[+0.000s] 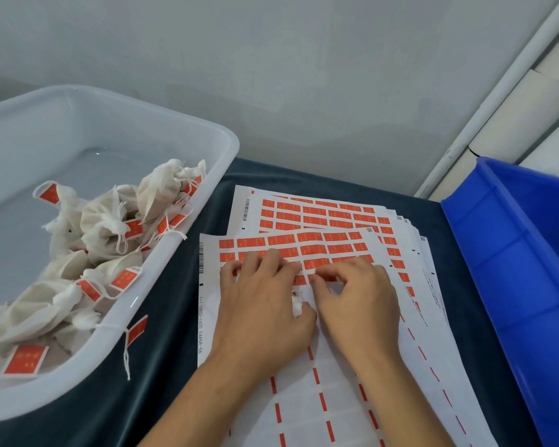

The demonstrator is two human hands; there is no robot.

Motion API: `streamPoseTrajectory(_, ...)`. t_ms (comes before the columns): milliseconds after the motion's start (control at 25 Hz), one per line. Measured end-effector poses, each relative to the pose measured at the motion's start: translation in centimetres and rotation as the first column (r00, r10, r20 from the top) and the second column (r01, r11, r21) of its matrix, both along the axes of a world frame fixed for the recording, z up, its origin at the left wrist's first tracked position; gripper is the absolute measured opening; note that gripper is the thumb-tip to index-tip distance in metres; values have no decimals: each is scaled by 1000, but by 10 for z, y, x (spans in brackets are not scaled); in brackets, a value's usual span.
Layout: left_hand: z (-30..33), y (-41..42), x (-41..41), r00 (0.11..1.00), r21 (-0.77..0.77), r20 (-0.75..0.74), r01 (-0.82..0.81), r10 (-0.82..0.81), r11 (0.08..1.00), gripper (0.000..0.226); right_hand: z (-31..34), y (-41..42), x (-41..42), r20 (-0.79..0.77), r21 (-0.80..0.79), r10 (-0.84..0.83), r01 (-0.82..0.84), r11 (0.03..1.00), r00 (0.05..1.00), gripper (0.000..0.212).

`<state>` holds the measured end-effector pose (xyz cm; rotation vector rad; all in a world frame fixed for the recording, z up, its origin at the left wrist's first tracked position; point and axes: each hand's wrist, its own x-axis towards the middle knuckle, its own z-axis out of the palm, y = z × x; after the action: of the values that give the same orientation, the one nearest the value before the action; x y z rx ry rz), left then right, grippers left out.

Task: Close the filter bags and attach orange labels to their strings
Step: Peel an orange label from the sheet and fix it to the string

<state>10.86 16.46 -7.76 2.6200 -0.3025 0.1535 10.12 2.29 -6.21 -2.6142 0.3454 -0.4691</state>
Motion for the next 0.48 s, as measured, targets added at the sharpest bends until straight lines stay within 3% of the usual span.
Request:
streamPoseTrajectory(240,1,-1,-1,999,-115,24,-28,31,993,63,10,4,6,-28,-115,54,-57,992,998,20)
streamPoseTrajectory(400,4,-2,-3,998,-174,21,-47,51,984,78,16,10,2,-25,-58,86,-87,994,996,13)
streamPoseTrajectory(480,6,-2,-5,998,-177,34,-49,56,983,81,23,13,0,9,52,93,-93,994,996,4)
